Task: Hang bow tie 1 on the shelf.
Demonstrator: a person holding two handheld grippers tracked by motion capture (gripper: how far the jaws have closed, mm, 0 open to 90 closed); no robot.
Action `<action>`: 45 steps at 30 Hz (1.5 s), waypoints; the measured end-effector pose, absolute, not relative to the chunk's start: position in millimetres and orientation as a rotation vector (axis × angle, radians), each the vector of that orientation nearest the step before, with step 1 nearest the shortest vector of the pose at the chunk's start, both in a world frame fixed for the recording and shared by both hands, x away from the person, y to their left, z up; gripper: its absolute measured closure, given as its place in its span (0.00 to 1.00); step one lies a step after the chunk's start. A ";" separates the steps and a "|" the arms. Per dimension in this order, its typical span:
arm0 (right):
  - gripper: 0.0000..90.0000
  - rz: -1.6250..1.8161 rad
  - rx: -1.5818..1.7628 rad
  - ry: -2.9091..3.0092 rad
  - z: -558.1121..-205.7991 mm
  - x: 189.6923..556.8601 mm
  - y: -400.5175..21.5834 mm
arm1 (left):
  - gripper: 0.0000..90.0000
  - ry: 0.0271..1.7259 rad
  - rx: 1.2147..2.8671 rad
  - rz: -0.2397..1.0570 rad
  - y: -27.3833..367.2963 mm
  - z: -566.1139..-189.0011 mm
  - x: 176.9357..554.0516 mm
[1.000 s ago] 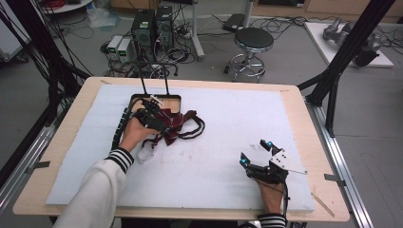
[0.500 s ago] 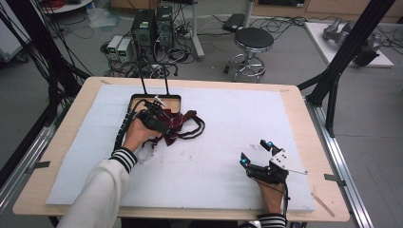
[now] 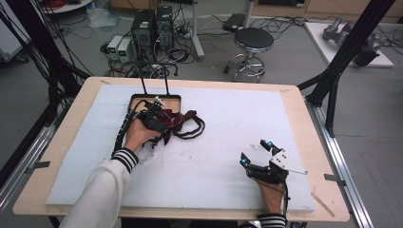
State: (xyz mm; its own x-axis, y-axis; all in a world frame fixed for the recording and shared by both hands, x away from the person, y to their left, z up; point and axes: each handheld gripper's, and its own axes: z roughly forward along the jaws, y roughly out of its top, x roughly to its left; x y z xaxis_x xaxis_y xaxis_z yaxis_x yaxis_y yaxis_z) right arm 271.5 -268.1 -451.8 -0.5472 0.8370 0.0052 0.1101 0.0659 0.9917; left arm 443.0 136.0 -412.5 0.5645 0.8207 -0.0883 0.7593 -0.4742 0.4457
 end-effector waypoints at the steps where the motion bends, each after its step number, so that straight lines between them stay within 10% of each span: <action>1: 0.12 1.534 0.948 1.741 -451.9 271.4 -268.2 | 0.68 1.274 2.366 0.196 135.6 -412.3 442.3; 45: 0.12 1.531 0.944 1.734 -451.9 271.4 -268.3 | 0.72 1.059 2.078 0.446 163.6 -369.6 409.3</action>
